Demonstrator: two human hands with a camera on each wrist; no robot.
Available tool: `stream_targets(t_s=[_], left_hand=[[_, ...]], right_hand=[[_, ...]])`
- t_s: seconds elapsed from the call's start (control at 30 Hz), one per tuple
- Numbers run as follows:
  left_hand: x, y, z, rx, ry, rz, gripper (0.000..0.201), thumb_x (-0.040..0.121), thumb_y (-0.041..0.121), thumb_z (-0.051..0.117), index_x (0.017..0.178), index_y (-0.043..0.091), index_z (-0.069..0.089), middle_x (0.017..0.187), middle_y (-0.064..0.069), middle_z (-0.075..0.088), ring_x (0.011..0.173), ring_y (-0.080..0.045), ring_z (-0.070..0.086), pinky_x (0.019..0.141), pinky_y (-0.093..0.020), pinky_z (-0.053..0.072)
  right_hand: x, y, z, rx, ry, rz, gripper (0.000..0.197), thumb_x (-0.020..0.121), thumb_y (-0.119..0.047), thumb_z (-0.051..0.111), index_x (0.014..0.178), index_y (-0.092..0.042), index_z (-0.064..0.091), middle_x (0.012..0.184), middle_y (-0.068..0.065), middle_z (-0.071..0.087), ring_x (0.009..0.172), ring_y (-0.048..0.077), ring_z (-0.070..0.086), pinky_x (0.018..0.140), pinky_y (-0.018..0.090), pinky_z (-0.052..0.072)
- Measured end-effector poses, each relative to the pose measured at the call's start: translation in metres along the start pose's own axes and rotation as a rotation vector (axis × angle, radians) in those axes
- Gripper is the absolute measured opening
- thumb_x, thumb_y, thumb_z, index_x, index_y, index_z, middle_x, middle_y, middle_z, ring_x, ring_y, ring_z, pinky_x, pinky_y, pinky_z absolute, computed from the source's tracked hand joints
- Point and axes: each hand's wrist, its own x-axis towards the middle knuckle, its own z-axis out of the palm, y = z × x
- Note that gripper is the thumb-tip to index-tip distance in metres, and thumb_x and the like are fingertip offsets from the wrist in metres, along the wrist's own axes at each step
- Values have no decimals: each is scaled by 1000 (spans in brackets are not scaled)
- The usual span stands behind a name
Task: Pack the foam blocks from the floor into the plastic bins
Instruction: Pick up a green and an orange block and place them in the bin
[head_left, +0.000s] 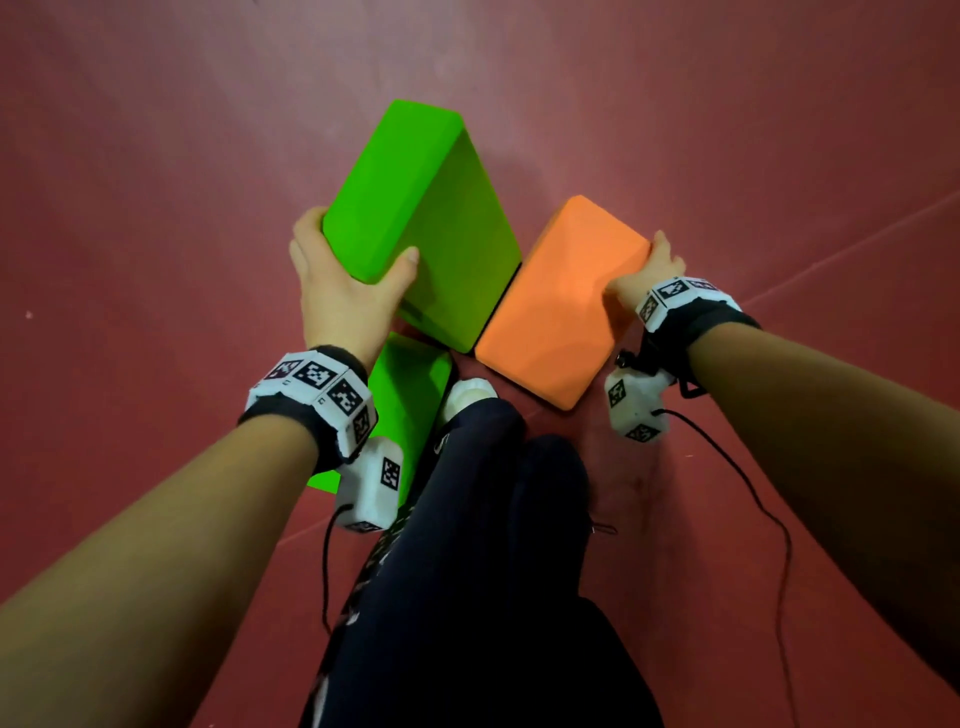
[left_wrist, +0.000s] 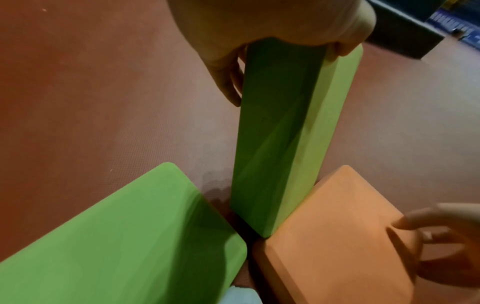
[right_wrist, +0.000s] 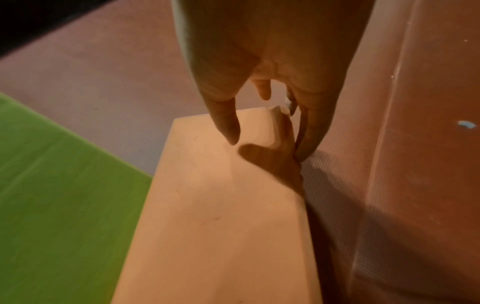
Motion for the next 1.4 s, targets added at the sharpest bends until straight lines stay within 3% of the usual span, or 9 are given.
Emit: stream_targets(t_s=[0.1, 0.2, 0.27, 0.43, 0.53, 0.7, 0.8, 0.93, 1.4], left_hand=[[3, 3, -1, 12, -23, 32, 73, 78, 35, 73, 135, 11, 34, 131, -5, 41, 104, -2, 40, 85, -4, 27], [8, 13, -3, 74, -73, 105, 73, 77, 36, 73, 134, 11, 35, 129, -7, 41, 103, -2, 38, 87, -9, 28], [9, 22, -3, 114, -116, 136, 74, 76, 37, 74, 134, 11, 36, 128, -9, 40, 102, -5, 40, 88, -16, 31], [2, 45, -4, 133, -143, 82, 76, 74, 38, 76, 133, 10, 36, 128, -11, 40, 111, -21, 49, 91, -26, 37], [-7, 55, -4, 152, -185, 68, 79, 73, 37, 78, 134, 9, 35, 130, -13, 38, 113, -24, 49, 94, -29, 38], [-18, 63, -4, 180, -260, 103, 83, 71, 35, 80, 135, 9, 35, 129, -14, 35, 110, -27, 53, 93, -35, 42], [-18, 62, -6, 184, -257, 91, 81, 70, 35, 80, 134, 11, 36, 128, -13, 35, 108, -28, 54, 91, -34, 42], [-21, 62, -11, 143, -242, 32, 81, 71, 34, 80, 134, 11, 35, 130, -12, 34, 108, -27, 54, 91, -32, 41], [-126, 70, -145, 77, 44, -154, 78, 74, 41, 76, 133, 11, 35, 130, -8, 36, 107, -34, 55, 88, -40, 43]], right_hand=[[-7, -5, -7, -23, -2, 58, 82, 81, -24, 63, 149, -21, 18, 150, 13, 18, 123, 38, 42, 95, 43, 41], [-21, -1, -17, -55, -25, 50, 60, 84, -25, 62, 136, -10, 38, 149, 16, 19, 71, 25, 46, 69, 33, 47], [-32, 4, -19, 11, -6, 6, 55, 82, -31, 64, 129, -10, 43, 143, 14, 25, 59, 18, 37, 53, 28, 38], [-66, 15, -20, 145, -27, 11, 82, 75, -37, 75, 136, -8, 28, 139, 15, 37, 111, 33, 51, 77, 35, 42], [-83, 22, -20, 143, -4, 20, 80, 73, -31, 76, 133, -7, 30, 135, 12, 36, 107, 31, 49, 69, 31, 41], [-96, 31, -22, 68, -76, -49, 81, 70, -48, 75, 139, -25, 37, 134, 7, 25, 113, 34, 45, 91, 37, 43], [-97, 28, -24, 91, -118, -56, 72, 69, -42, 77, 128, -27, 39, 127, 11, 36, 91, 29, 47, 80, 37, 46], [-101, 21, -35, 17, -191, -46, 91, 65, -41, 81, 135, -20, 27, 122, 15, 51, 95, 31, 54, 85, 41, 48], [-264, -52, -71, -492, 113, -519, 85, 71, -45, 76, 133, -12, 29, 133, 16, 32, 118, 40, 41, 93, 47, 42]])
